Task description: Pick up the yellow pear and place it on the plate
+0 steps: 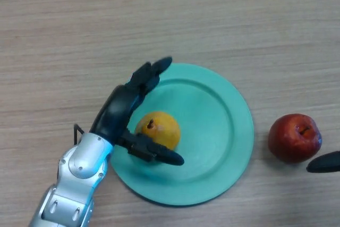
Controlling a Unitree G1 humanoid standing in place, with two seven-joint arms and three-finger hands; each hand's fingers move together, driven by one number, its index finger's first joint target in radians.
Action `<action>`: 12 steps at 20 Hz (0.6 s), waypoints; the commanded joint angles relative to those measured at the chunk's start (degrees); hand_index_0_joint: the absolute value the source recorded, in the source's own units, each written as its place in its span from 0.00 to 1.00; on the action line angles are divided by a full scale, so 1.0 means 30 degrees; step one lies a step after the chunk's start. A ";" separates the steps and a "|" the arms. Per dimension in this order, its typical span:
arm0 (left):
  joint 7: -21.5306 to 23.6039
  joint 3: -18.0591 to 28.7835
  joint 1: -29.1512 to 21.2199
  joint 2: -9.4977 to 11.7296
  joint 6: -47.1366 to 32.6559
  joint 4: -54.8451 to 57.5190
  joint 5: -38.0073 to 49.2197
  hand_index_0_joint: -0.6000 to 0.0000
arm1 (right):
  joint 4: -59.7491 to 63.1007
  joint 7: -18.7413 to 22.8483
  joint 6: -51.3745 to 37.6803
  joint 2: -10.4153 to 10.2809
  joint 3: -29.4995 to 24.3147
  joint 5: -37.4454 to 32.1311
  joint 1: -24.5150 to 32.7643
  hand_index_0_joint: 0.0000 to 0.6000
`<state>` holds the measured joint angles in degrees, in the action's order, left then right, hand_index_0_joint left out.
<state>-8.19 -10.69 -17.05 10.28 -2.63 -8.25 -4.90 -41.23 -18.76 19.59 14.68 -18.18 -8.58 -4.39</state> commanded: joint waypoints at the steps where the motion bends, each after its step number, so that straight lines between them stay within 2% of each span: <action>1: -0.0373 0.0713 -0.0433 0.0202 -0.1468 0.2546 0.0209 1.00 | -0.1079 0.0102 -0.1883 0.0543 -0.1695 -0.0867 0.0427 0.00; 4: -0.0673 0.1643 -0.0156 0.0202 -0.1341 0.4483 0.0434 1.00 | -0.0761 0.0085 -0.2310 0.0572 -0.1570 -0.0529 0.0475 0.00; 6: -0.1156 0.2998 -0.0003 0.0206 -0.1343 0.6278 0.1538 1.00 | -0.0604 0.0242 -0.2228 0.0627 -0.1489 -0.0534 0.0602 0.00; 8: -0.1017 0.4086 -0.0107 0.0835 -0.0660 0.7554 0.3201 1.00 | -0.0545 0.0505 -0.2199 0.0745 -0.1543 -0.0867 0.0856 0.00; 9: -0.0852 0.5037 0.0033 0.1416 -0.0210 0.8326 0.4537 1.00 | -0.0399 0.0524 -0.2162 0.0823 -0.1395 -0.0846 0.0918 0.00; 12: -0.0125 0.6366 0.0495 0.2348 0.0468 0.8803 0.6064 1.00 | -0.0161 0.0583 -0.2191 0.0804 -0.1192 -0.1182 0.1001 0.00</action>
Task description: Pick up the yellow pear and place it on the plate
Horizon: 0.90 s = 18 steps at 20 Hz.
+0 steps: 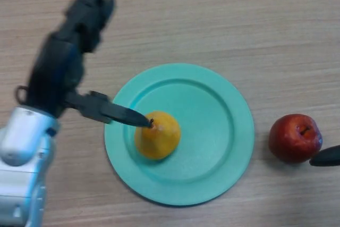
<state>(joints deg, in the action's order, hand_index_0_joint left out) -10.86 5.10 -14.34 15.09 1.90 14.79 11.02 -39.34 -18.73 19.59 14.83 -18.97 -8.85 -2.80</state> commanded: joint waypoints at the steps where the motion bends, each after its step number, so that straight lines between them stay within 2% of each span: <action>1: 0.1135 0.1629 -0.0071 0.1031 -0.0937 0.1067 0.1406 1.00 | -0.0370 0.0361 -0.2667 0.0721 -0.0670 -0.0855 0.0337 0.00; 3: 0.1573 0.2291 0.0260 0.1435 -0.0740 0.1135 0.1760 1.00 | 0.0026 0.0410 -0.2981 0.0865 -0.0453 -0.0611 0.0658 0.00; 7: 0.1958 0.2655 0.0802 0.1732 0.0041 0.1930 0.1945 1.00 | 0.0852 0.0809 -0.4025 0.0898 0.0174 -0.0854 0.0970 0.00; 13: 0.1782 0.3257 0.0894 0.2104 0.0497 0.2728 0.1169 1.00 | 0.0990 -0.0145 -0.3390 0.0924 0.0387 -0.1210 0.0826 0.00; 18: 0.1739 0.2933 0.1116 0.1885 0.0745 0.3072 0.0064 1.00 | 0.1513 0.0003 -0.3952 0.1016 0.0501 -0.1236 0.1077 0.00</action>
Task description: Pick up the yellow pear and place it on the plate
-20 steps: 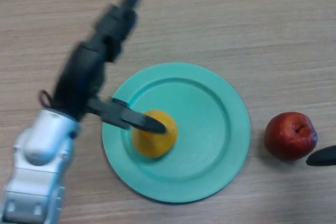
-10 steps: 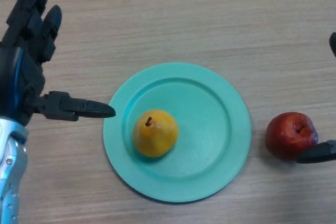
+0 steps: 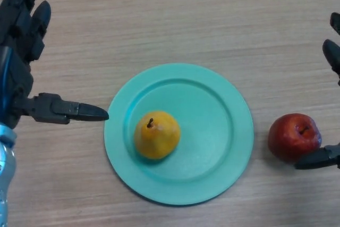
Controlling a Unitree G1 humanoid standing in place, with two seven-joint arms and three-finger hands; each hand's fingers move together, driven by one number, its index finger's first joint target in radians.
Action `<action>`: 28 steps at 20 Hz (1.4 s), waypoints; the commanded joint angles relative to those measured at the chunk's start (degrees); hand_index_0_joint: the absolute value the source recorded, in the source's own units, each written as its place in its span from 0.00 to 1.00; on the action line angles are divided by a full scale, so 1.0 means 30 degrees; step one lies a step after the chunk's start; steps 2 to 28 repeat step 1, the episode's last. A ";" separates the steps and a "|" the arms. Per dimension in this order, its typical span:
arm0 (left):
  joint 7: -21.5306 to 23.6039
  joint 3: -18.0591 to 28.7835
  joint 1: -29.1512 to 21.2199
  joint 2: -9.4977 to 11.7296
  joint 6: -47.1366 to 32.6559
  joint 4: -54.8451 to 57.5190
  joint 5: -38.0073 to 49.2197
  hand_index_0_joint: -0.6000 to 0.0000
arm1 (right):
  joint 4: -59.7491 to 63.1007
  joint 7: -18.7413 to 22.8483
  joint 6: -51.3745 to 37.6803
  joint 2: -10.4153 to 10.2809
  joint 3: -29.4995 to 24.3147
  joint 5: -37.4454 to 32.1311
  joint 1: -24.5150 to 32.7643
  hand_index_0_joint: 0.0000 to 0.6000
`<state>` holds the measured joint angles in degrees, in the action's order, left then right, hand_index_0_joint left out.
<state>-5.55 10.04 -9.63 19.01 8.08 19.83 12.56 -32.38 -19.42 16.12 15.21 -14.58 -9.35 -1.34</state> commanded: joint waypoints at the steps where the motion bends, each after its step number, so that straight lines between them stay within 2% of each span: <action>1: -0.0032 0.1369 -0.0371 0.0528 -0.1317 0.1449 -0.0560 1.00 | -0.0774 0.0234 -0.2789 0.0861 -0.0884 -0.1075 0.0563 0.00; 28: -0.0032 0.1369 -0.0371 0.0528 -0.1317 0.1449 -0.0560 1.00 | -0.0774 0.0234 -0.2789 0.0861 -0.0884 -0.1075 0.0563 0.00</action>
